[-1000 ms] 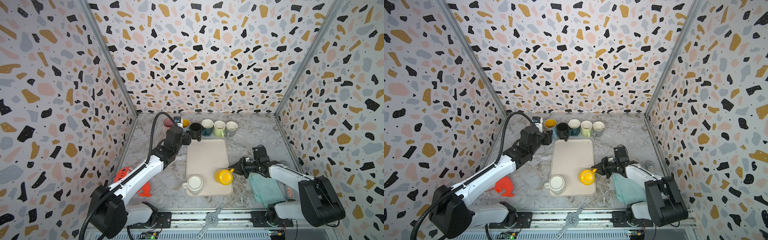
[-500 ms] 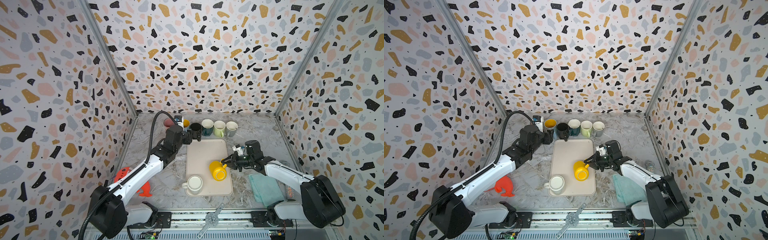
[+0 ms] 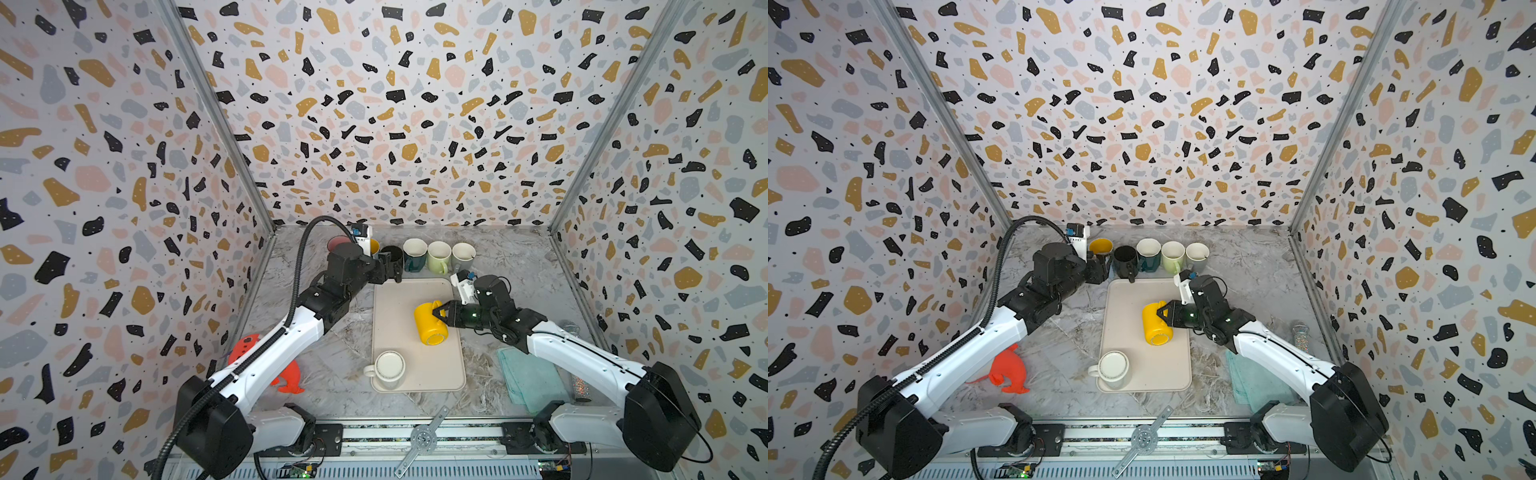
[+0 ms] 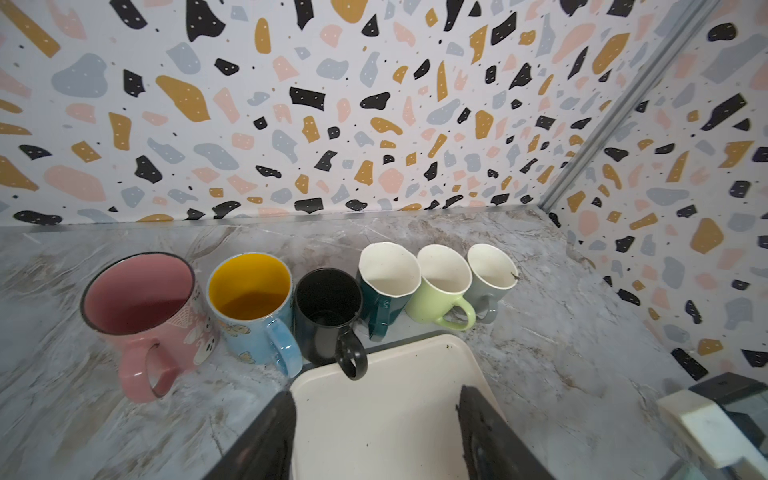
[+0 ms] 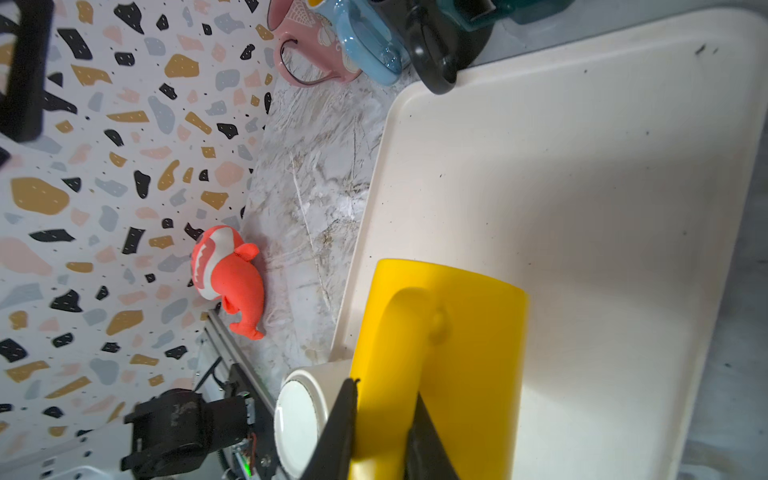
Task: Turn the mug right side up
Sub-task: 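Lift the yellow mug with the right gripper, turning it upright, then carry the yellow mug toward the left gripper while the left arm reaches for it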
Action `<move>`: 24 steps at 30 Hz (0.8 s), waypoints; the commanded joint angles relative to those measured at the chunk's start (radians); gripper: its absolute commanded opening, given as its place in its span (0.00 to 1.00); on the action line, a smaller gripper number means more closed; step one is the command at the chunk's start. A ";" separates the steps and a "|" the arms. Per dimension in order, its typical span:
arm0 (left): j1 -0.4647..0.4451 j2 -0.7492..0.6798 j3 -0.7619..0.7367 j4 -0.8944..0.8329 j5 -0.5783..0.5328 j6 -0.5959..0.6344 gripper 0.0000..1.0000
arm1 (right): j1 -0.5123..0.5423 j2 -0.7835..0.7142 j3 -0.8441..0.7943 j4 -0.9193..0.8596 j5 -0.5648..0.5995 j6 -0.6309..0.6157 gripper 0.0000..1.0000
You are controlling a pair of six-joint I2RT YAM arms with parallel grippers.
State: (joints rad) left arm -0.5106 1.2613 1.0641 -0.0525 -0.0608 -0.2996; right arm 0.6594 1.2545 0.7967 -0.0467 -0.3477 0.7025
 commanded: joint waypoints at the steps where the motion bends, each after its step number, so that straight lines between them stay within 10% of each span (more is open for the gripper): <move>1: 0.007 -0.013 0.052 0.014 0.096 0.029 0.63 | 0.045 -0.054 0.069 0.028 0.151 -0.130 0.00; 24: 0.007 0.066 0.190 -0.143 0.551 0.057 0.64 | 0.416 -0.040 0.011 0.336 0.927 -0.836 0.00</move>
State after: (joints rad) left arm -0.5106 1.3319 1.2110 -0.1951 0.3878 -0.2668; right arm 1.0657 1.2331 0.8188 0.1085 0.3874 0.0128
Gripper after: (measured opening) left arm 0.634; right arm 0.179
